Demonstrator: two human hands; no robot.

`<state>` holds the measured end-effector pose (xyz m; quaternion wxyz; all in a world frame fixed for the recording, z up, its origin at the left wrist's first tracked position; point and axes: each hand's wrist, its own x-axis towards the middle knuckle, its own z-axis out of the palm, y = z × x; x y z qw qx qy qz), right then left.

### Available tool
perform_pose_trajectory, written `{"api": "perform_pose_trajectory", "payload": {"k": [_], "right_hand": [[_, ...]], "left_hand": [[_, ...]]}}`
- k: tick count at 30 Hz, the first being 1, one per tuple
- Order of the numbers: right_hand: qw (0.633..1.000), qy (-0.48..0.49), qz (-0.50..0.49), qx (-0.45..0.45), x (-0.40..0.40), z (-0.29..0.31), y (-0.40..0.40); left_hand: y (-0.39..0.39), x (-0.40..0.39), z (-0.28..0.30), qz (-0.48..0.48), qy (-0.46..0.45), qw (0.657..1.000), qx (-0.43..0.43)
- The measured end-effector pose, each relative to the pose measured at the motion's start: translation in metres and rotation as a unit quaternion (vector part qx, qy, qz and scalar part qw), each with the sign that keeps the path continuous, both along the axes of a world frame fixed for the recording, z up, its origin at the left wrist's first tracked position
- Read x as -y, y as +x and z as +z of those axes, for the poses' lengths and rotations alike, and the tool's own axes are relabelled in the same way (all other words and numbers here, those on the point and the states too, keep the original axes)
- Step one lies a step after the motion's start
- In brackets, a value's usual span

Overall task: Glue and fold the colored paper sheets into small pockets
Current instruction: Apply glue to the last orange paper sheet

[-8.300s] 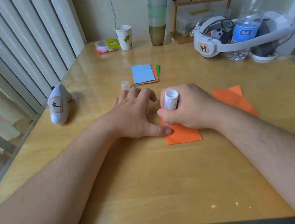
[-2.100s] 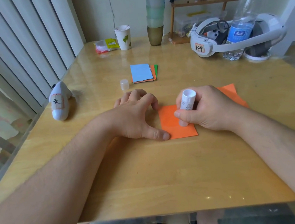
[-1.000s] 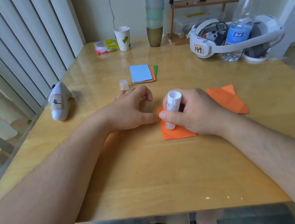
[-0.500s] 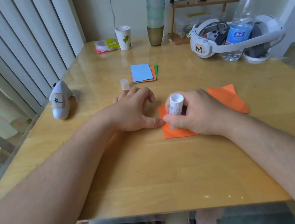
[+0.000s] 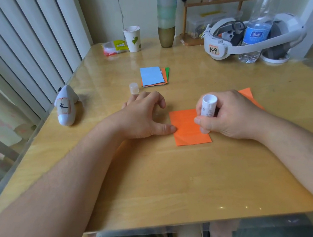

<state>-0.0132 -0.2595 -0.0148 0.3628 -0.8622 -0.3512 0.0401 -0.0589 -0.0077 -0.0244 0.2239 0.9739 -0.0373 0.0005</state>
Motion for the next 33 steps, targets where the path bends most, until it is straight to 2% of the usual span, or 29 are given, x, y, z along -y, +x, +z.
{"api": "perform_pose_trajectory", "payload": {"k": [4,7,10,19,25,33], "right_hand": [[1.000,-0.001,-0.021,0.015,0.002,0.000,0.004],[0.996,0.053,-0.067,0.029,0.000,0.001,0.005],[0.993,0.102,-0.059,0.016,-0.009,0.001,0.003],[0.999,0.030,0.034,-0.006,-0.028,-0.006,-0.007],[1.000,0.006,0.023,0.020,-0.025,-0.003,-0.005],[1.000,0.014,-0.004,0.004,-0.004,-0.002,0.000]], "left_hand": [[0.000,0.000,0.000,-0.003,0.001,1.000,-0.003],[0.000,0.000,0.000,-0.004,0.004,1.000,-0.008],[0.000,0.002,0.001,-0.004,0.008,1.000,-0.010],[-0.002,0.003,0.001,-0.008,0.020,0.999,-0.032],[-0.003,0.003,0.001,-0.012,0.024,0.999,-0.033],[-0.004,0.003,0.002,-0.015,0.019,1.000,-0.019]]}}
